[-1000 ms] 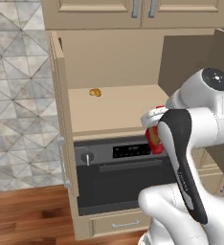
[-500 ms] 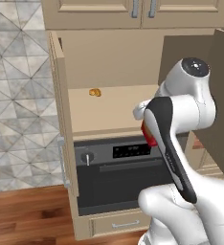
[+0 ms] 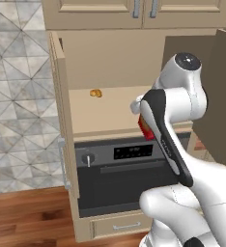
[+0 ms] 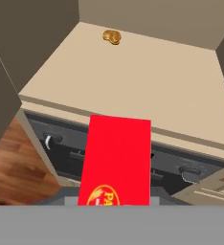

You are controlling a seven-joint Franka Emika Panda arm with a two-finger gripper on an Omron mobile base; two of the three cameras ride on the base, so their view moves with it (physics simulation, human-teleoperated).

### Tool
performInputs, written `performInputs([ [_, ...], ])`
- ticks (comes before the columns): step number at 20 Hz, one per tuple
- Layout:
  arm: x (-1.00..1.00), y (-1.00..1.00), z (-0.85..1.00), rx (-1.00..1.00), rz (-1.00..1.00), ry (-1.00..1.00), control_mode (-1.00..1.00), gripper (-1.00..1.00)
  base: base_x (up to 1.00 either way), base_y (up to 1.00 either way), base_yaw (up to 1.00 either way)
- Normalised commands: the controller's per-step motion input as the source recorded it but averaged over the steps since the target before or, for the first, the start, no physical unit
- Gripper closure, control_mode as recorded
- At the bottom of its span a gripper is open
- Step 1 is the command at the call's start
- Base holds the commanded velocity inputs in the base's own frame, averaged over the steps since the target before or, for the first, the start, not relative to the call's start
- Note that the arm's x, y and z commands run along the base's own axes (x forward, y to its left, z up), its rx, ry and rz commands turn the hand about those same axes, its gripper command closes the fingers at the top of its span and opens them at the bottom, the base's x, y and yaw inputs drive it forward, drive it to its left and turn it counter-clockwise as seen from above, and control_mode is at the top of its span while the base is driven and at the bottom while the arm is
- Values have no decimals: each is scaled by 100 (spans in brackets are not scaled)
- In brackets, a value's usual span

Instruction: Pick the boxed food and bar from the counter and place them in the cabinets closest to them.

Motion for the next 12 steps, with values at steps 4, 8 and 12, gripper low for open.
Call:
performInputs([
  [4, 38, 0, 0, 0, 0, -1, -100, 100, 0, 0, 0],
  [8, 39, 0, 0, 0, 0, -1, -100, 100, 0, 0, 0],
  [12, 39, 0, 0, 0, 0, -1, -100, 100, 0, 0, 0],
])
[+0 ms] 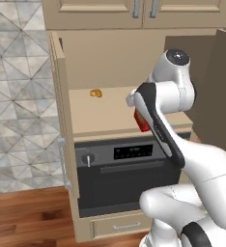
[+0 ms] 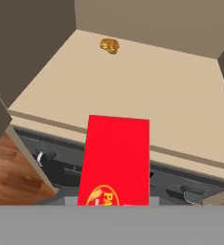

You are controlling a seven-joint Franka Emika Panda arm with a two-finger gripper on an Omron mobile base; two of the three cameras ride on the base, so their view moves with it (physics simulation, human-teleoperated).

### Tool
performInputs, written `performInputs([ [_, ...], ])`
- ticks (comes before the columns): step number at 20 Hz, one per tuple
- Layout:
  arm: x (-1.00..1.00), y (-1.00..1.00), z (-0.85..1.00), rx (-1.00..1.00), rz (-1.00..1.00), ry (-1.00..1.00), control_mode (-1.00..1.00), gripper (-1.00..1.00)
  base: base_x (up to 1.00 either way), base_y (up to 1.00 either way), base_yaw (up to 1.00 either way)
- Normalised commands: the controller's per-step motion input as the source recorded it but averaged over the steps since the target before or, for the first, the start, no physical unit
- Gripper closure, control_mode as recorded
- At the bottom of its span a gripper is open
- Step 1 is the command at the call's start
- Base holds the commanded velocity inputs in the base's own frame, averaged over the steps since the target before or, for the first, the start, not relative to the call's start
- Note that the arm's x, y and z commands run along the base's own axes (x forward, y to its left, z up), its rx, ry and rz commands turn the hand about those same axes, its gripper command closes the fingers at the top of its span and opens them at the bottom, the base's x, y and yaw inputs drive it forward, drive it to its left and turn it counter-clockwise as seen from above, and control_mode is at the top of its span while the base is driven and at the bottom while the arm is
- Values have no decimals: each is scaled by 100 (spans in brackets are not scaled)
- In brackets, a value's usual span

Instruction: Pick the boxed food and bar from the counter and place them in the cabinets closest to them.

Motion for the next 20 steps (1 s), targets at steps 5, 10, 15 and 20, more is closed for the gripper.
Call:
performInputs([
  [5, 39, -2, -1, 0, 0, -1, -100, 100, 0, 0, 0],
  [10, 39, -8, -5, 0, 0, -4, -100, 100, 0, 0, 0],
  [15, 31, -11, -5, 0, 0, -7, -100, 100, 0, 0, 0],
  [20, 8, -15, -4, 4, -4, -8, -100, 100, 0, 0, 0],
])
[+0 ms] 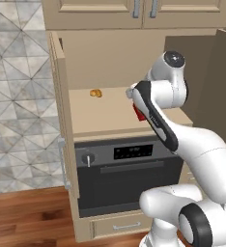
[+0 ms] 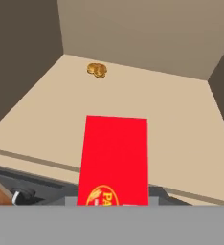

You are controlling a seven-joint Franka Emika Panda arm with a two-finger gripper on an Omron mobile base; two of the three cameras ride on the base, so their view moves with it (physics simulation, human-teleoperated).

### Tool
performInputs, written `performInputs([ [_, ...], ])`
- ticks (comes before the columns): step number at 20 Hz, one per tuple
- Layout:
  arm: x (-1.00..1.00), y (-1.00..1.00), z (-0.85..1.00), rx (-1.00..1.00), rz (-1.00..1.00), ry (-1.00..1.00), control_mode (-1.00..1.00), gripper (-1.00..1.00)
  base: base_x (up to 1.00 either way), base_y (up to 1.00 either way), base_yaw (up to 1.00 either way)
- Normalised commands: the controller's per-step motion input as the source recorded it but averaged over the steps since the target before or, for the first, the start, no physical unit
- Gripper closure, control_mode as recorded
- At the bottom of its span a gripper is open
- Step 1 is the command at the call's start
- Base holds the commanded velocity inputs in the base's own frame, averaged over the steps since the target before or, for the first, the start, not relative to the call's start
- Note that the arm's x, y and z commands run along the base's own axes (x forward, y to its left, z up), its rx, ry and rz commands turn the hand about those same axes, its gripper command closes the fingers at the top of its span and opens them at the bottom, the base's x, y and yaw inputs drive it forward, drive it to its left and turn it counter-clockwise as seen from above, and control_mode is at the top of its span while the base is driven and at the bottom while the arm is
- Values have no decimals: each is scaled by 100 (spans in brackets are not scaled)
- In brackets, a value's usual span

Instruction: Pick the boxed food and bar from the counter and place them in the cabinets closest to them.

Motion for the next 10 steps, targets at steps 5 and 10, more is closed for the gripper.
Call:
performInputs([
  [5, 0, -5, 0, 2, -5, -3, -100, 100, 0, 0, 0],
  [10, 0, -2, 0, 1, -2, 0, -100, 100, 0, 0, 0],
])
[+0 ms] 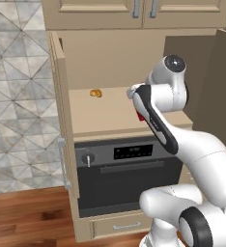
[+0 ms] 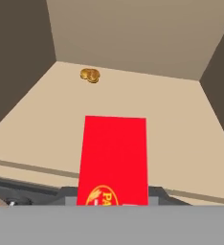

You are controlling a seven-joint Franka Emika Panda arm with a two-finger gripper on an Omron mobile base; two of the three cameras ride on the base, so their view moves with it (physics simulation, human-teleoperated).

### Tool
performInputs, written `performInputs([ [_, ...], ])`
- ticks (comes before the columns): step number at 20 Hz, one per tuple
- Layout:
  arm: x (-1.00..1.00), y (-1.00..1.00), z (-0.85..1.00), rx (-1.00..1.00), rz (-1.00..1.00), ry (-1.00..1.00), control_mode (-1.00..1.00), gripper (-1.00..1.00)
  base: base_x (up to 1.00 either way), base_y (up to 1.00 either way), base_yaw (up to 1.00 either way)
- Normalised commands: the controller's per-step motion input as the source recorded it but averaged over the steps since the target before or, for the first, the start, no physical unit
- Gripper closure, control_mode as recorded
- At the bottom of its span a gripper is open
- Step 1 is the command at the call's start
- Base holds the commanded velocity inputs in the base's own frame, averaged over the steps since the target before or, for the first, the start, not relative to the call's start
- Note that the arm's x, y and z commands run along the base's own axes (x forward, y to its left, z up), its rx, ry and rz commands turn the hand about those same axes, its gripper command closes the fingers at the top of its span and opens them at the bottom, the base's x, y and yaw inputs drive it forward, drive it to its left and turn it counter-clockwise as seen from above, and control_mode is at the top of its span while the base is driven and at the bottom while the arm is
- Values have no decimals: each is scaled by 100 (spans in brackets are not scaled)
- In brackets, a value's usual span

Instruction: Pick the boxed food and bar from the counter and place them in the cabinets closest to them.

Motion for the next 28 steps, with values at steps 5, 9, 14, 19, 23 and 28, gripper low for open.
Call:
performInputs([
  [5, 0, -1, 0, 3, -5, 0, -100, 100, 0, 0, 0],
  [9, 0, 0, 0, 0, 0, 0, -100, 100, 0, 0, 0],
  [14, 10, 0, -4, 0, 0, 1, -100, 100, 0, 0, 0],
  [19, 21, 0, -4, 0, 0, 2, -100, 100, 0, 0, 0],
  [23, 23, 0, -4, 0, 0, 0, -100, 100, 0, 0, 0],
  [28, 20, 0, -10, 0, -1, 0, -100, 100, 0, 0, 0],
])
